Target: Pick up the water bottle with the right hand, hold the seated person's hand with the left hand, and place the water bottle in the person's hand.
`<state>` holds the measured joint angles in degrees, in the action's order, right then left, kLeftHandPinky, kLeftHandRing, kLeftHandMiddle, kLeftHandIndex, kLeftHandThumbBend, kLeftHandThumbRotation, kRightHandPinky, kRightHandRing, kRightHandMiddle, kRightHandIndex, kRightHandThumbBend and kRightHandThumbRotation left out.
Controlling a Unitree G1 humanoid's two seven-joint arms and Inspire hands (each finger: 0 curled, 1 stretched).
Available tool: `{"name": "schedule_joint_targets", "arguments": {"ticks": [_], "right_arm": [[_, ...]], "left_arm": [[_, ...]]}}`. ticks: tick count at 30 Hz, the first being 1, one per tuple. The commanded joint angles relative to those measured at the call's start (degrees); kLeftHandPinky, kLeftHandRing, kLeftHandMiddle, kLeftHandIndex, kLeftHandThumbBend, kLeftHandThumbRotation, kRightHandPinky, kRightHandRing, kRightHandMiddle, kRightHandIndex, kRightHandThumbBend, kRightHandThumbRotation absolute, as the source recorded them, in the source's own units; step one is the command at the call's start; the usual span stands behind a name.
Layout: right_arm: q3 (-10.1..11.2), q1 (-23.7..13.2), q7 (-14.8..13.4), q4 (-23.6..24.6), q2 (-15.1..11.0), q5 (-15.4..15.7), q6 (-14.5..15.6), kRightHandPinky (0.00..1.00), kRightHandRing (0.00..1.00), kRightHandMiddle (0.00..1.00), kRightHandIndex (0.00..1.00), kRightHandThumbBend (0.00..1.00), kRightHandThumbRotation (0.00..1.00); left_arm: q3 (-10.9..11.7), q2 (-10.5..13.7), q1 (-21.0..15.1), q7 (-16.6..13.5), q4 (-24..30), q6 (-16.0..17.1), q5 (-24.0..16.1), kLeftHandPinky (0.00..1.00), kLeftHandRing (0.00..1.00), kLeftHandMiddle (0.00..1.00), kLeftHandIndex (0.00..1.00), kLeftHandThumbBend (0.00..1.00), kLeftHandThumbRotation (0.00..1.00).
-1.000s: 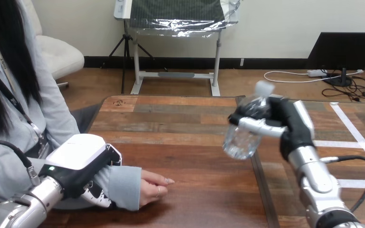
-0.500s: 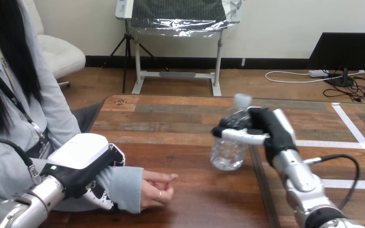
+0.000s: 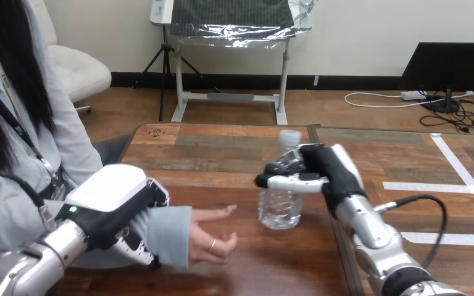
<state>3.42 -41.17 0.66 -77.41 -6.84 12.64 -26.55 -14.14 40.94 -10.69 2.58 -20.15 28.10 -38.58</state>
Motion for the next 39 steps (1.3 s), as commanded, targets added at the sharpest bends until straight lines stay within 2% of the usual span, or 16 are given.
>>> {"name": "schedule_joint_targets", "arguments": {"ticks": [1,20,29,35,39], "right_arm": [[-0.9,-9.5,-1.7,1.0,0.5,0.8,-0.5,0.23,0.25,0.32,0.38,0.79,0.00],[-1.5,-7.9,1.2,1.4,2.3,0.7,-2.5,0.23,0.25,0.32,0.36,0.79,0.00],[-1.2,-6.5,3.5,2.1,3.4,-0.2,-5.1,0.23,0.24,0.31,0.35,0.79,0.00],[-1.3,-5.5,4.2,2.7,4.0,-0.3,-7.4,0.22,0.24,0.31,0.35,0.80,0.00],[-0.9,-4.8,5.7,3.1,4.6,-1.1,-8.6,0.23,0.25,0.31,0.35,0.81,0.00]], "left_arm": [[4.8,0.2,-7.4,-0.3,8.7,0.0,3.4,0.25,0.26,0.31,0.32,0.84,0.00],[4.2,-0.8,-10.5,1.2,7.8,-0.7,2.5,0.25,0.26,0.32,0.33,0.83,0.00],[3.7,-1.7,-12.3,1.9,5.9,-0.8,2.6,0.26,0.27,0.32,0.34,0.83,0.00],[3.1,-2.4,-13.8,0.9,3.3,0.5,2.2,0.27,0.27,0.32,0.34,0.83,0.00],[2.7,-3.0,-14.7,0.3,1.6,1.3,2.0,0.27,0.27,0.32,0.34,0.84,0.00]]}}
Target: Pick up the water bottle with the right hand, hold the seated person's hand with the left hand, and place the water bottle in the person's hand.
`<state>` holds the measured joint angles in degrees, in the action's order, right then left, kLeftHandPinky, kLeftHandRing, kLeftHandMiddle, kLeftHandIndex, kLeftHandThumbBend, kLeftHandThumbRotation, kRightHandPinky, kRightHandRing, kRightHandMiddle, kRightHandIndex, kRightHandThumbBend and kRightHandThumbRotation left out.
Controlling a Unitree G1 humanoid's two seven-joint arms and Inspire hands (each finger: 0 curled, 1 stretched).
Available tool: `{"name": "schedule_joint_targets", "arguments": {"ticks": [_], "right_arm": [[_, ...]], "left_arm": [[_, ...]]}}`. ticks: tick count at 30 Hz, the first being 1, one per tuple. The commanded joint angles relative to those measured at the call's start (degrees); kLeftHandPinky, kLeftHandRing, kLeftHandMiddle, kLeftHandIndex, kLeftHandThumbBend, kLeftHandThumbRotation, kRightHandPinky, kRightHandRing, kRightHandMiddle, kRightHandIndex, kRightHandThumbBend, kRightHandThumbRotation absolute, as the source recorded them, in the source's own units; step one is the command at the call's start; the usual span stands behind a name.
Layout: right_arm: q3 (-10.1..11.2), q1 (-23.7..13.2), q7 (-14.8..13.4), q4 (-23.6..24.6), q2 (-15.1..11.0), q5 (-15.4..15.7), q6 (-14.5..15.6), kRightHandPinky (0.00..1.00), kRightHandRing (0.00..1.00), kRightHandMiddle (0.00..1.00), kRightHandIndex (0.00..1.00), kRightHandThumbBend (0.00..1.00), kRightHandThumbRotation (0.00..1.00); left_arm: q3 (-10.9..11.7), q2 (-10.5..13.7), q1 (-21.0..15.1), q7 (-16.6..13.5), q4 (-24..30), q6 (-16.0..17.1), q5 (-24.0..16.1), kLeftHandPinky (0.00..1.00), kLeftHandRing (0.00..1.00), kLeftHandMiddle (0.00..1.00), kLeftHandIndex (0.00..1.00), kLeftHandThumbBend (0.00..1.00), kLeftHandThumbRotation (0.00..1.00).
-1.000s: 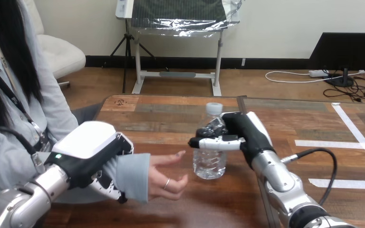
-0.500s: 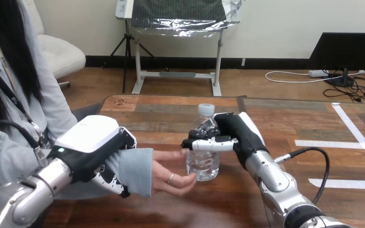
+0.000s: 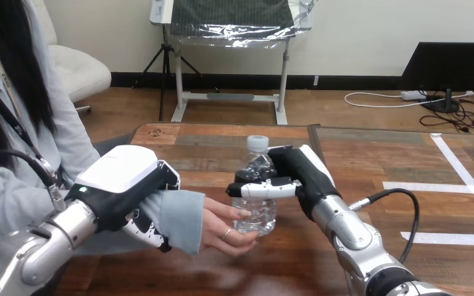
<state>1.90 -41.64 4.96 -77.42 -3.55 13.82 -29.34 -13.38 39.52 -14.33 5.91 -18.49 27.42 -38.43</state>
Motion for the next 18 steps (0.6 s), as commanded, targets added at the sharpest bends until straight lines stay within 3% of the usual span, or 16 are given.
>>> {"name": "schedule_joint_targets", "arguments": {"ticks": [1,18], "right_arm": [[0.8,-4.2,1.8,3.2,1.4,-2.6,-6.1,0.23,0.25,0.32,0.36,0.81,0.00],[2.6,-1.9,8.2,5.2,4.1,-7.8,-11.2,0.23,0.26,0.33,0.35,0.80,0.00]], "left_arm": [[1.9,-1.7,-11.2,-3.1,-0.3,2.0,1.8,0.27,0.27,0.32,0.34,0.84,0.00],[1.5,-3.6,-12.3,-3.8,-3.3,2.5,1.2,0.28,0.28,0.33,0.35,0.85,0.00]]}}
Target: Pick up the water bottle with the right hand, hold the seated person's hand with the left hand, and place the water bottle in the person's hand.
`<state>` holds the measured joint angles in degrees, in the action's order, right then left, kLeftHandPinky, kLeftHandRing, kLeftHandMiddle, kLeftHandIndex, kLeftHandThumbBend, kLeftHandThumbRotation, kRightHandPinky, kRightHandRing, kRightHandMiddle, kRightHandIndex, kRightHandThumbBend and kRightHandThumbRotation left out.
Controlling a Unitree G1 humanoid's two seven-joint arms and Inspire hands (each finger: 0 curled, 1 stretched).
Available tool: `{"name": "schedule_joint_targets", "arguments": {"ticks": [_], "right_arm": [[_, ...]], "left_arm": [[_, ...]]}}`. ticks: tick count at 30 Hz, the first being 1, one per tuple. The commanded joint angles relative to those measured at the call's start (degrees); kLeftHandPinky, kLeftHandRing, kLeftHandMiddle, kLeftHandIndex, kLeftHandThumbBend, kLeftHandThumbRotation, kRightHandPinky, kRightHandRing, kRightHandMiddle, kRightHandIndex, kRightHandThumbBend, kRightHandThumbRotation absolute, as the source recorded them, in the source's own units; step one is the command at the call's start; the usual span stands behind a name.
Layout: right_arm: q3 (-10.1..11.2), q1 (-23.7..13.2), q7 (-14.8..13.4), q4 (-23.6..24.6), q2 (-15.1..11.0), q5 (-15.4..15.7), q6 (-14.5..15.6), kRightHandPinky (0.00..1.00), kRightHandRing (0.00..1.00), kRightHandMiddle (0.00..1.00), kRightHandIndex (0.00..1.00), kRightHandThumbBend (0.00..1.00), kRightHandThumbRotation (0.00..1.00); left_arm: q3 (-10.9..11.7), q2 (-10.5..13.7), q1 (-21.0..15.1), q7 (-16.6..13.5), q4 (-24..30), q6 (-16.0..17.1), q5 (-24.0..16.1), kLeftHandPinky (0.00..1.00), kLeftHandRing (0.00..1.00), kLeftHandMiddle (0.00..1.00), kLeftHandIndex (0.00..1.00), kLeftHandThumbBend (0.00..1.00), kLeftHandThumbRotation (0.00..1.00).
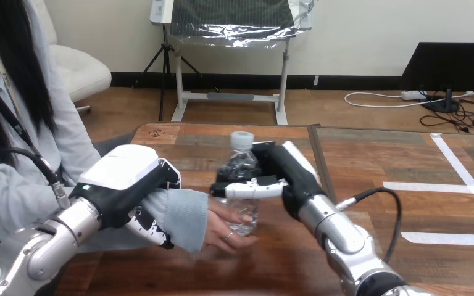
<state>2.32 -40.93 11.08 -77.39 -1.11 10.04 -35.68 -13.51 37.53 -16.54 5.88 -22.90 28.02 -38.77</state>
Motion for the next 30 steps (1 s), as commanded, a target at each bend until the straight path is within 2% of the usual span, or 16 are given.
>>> {"name": "schedule_joint_targets", "arguments": {"ticks": [1,5,15,23,30], "right_arm": [[2.3,-2.5,2.6,5.3,1.9,-4.5,-5.1,0.23,0.26,0.33,0.35,0.80,0.00],[2.5,-2.0,3.7,5.8,2.6,-5.7,-6.0,0.23,0.26,0.33,0.35,0.80,0.00],[2.4,0.0,6.3,8.5,4.9,-9.1,-8.3,0.23,0.26,0.34,0.34,0.81,0.00],[2.1,2.0,8.6,11.6,6.5,-12.1,-8.7,0.22,0.26,0.34,0.35,0.81,0.00],[1.0,4.3,10.1,15.3,7.2,-13.7,-9.0,0.22,0.25,0.33,0.35,0.80,0.00]], "left_arm": [[1.6,-1.7,-10.2,-3.6,1.1,1.8,1.6,0.28,0.28,0.33,0.35,0.85,0.00],[1.6,-2.0,-10.2,-2.9,1.2,1.1,1.7,0.28,0.28,0.33,0.34,0.85,0.00],[1.6,-2.2,-10.4,-4.7,-0.3,2.4,1.2,0.28,0.28,0.33,0.34,0.86,0.00],[1.6,-2.4,-10.6,-5.5,-1.5,3.2,1.2,0.27,0.27,0.32,0.34,0.87,0.00],[1.6,-2.4,-10.6,-6.1,-2.4,3.9,1.3,0.25,0.26,0.32,0.33,0.87,0.00]]}}
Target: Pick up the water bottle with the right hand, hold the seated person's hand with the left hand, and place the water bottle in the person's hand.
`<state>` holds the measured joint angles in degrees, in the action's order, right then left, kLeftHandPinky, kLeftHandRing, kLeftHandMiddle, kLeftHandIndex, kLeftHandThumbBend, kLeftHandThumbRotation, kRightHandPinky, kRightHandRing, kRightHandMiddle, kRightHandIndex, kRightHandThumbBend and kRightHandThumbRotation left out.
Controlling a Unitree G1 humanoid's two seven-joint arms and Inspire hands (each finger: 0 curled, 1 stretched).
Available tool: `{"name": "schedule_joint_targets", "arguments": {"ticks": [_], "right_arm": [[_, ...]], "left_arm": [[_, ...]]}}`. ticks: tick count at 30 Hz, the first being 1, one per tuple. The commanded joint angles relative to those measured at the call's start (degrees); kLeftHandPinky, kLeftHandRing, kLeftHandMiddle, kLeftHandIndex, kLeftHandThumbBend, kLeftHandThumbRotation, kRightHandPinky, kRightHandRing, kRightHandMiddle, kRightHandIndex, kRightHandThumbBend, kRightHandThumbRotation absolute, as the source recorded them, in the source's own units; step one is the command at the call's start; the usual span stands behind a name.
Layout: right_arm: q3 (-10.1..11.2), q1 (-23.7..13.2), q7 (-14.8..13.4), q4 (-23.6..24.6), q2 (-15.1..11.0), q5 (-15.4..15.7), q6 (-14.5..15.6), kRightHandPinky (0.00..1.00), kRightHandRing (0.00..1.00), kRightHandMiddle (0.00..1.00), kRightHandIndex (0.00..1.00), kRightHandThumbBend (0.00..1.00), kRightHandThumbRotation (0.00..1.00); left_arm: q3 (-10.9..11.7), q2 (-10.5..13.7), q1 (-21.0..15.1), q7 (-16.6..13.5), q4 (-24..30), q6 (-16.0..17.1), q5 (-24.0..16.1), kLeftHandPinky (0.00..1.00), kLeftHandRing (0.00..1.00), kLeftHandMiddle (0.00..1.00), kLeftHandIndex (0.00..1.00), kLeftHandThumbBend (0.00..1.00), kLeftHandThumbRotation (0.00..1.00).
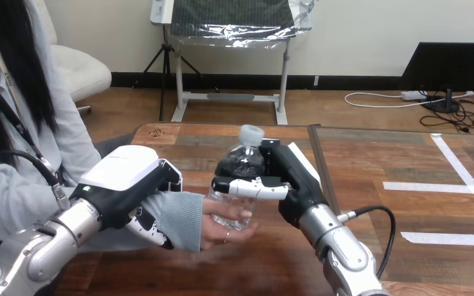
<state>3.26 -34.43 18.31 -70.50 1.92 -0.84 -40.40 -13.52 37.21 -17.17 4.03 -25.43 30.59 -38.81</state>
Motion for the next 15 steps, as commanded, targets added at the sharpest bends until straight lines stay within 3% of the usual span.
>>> {"name": "schedule_joint_targets", "arguments": {"ticks": [1,15], "right_arm": [[0.0,-1.9,3.2,8.8,4.2,-3.1,-4.2,0.22,0.25,0.33,0.35,0.80,0.00],[-1.0,0.4,4.3,13.3,3.7,-4.4,-3.1,0.21,0.25,0.33,0.35,0.79,0.00]], "left_arm": [[1.5,-2.0,-10.0,-4.3,0.0,1.4,1.3,0.25,0.26,0.32,0.33,0.87,0.00],[1.7,-2.1,-9.9,-4.1,-0.4,1.1,1.4,0.24,0.25,0.31,0.33,0.86,0.00]]}}
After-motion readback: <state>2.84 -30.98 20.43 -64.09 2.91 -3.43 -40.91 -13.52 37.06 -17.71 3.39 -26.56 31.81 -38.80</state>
